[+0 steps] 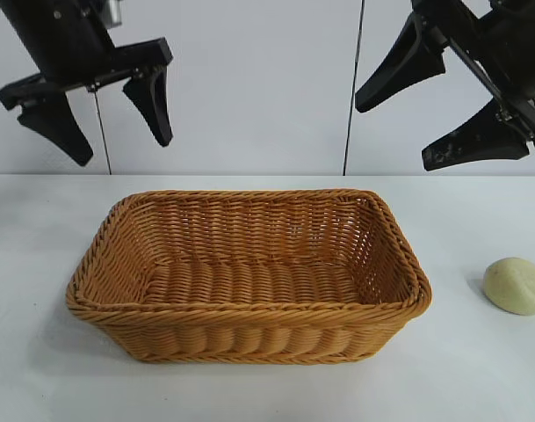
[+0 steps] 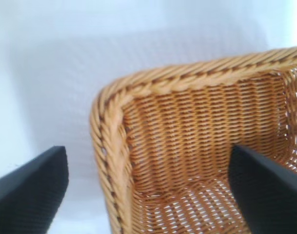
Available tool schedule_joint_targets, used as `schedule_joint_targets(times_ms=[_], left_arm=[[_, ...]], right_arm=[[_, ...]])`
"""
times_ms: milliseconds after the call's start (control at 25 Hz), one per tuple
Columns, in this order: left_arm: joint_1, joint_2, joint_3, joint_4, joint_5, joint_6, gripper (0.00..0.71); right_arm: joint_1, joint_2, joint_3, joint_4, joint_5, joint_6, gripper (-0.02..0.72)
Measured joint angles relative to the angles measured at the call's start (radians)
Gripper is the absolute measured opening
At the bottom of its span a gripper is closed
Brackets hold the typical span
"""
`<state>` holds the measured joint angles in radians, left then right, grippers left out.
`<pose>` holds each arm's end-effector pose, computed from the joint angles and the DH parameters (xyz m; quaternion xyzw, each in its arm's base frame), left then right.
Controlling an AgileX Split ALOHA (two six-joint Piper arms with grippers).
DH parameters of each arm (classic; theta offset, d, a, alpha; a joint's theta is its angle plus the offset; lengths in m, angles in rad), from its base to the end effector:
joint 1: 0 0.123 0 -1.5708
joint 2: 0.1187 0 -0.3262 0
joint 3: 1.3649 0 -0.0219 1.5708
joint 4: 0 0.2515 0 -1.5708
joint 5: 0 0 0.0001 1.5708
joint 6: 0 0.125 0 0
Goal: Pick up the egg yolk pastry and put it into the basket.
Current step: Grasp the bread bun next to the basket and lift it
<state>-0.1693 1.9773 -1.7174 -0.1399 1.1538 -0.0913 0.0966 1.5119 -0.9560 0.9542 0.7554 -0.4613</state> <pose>0.4363 -0.0908 0.2634 0.0183 0.9902 -0.0821 0.1118 0.3043 0.0998 0.2692 0.0234 0.9169 0.3339 0.2174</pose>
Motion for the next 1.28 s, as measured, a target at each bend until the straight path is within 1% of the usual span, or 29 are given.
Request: schedule_joint_targets(times_ms=[120, 200, 240, 320, 560, 720, 800, 920, 1080, 1280], left_arm=[[0.063, 0.0, 0.0, 0.027, 0.026, 0.0, 0.643], [0.094, 0.0, 0.0, 0.036, 0.047, 0.001, 0.643], [0.102, 0.0, 0.0, 0.037, 0.052, 0.002, 0.643], [0.109, 0.0, 0.0, 0.037, 0.055, 0.009, 0.643], [0.109, -0.007, 0.005, 0.036, 0.055, 0.021, 0.643], [0.109, -0.073, 0.072, 0.036, 0.055, 0.025, 0.643], [0.109, -0.131, 0.126, 0.036, 0.055, 0.032, 0.643], [0.109, -0.254, 0.245, 0.036, 0.055, 0.041, 0.643], [0.109, -0.469, 0.43, 0.036, 0.056, 0.065, 0.643], [0.109, -0.783, 0.665, 0.036, 0.057, 0.068, 0.643]], right_arm=[[0.0, 0.0, 0.0, 0.0, 0.0, 0.0, 0.627], [0.0, 0.0, 0.0, 0.0, 0.0, 0.0, 0.627], [0.0, 0.0, 0.0, 0.0, 0.0, 0.0, 0.627], [0.0, 0.0, 0.0, 0.0, 0.0, 0.0, 0.627], [0.0, 0.0, 0.0, 0.0, 0.0, 0.0, 0.627], [0.0, 0.0, 0.0, 0.0, 0.0, 0.0, 0.627], [0.0, 0.0, 0.0, 0.0, 0.0, 0.0, 0.627], [0.0, 0.0, 0.0, 0.0, 0.0, 0.0, 0.627], [0.0, 0.0, 0.0, 0.0, 0.0, 0.0, 0.627], [0.0, 0.0, 0.0, 0.0, 0.0, 0.0, 0.627]])
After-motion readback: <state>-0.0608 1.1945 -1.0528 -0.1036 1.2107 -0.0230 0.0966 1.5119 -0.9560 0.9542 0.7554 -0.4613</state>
